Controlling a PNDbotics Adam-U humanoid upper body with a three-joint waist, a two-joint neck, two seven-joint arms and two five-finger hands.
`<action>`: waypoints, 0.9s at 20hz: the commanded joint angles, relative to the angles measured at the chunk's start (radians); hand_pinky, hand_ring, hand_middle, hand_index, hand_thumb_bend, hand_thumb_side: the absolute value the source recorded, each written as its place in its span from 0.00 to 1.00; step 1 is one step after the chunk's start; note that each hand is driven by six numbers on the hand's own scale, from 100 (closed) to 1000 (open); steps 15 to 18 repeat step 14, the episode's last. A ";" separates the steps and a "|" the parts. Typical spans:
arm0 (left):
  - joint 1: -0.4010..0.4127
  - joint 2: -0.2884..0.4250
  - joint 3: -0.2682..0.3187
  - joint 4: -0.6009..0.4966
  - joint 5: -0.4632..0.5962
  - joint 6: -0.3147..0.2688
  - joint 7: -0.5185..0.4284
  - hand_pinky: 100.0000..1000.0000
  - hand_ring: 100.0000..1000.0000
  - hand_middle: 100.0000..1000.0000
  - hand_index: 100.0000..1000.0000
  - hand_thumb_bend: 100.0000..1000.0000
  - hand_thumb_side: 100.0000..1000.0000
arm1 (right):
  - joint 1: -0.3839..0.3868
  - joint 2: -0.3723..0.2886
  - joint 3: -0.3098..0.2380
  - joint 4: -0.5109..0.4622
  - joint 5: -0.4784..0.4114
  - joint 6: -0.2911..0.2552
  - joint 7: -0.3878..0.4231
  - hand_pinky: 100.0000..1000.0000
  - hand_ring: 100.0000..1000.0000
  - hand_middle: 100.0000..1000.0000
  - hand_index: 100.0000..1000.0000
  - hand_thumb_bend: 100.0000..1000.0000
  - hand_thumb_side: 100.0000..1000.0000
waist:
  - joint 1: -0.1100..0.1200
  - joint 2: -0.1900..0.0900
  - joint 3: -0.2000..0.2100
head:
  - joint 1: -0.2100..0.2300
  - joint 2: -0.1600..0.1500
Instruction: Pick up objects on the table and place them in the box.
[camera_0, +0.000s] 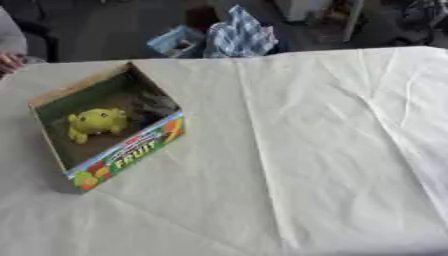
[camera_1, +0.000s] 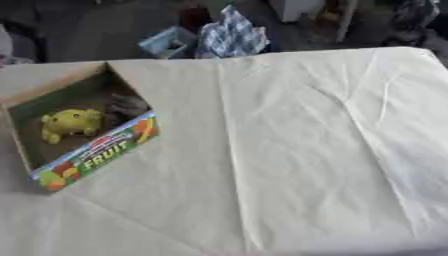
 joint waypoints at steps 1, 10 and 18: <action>0.038 0.033 0.075 0.028 0.017 -0.008 0.097 0.47 0.59 0.54 0.65 0.69 0.34 | 0.031 -0.073 -0.004 0.162 -0.108 -0.018 -0.044 0.46 0.51 0.53 0.66 0.00 0.99 | -0.006 -0.012 -0.004 | -0.007 0.010; 0.138 0.007 0.206 0.259 0.156 -0.070 0.297 0.47 0.59 0.54 0.65 0.68 0.30 | 0.196 -0.066 0.196 0.615 -0.487 -0.134 -0.042 0.44 0.46 0.48 0.62 0.00 1.00 | -0.012 -0.011 -0.013 | -0.028 0.001; 0.158 0.005 0.220 0.404 0.243 -0.123 0.327 0.46 0.59 0.54 0.65 0.68 0.29 | 0.233 -0.027 0.297 0.761 -0.575 -0.194 -0.005 0.44 0.46 0.48 0.62 0.00 1.00 | -0.006 -0.003 -0.019 | -0.032 -0.001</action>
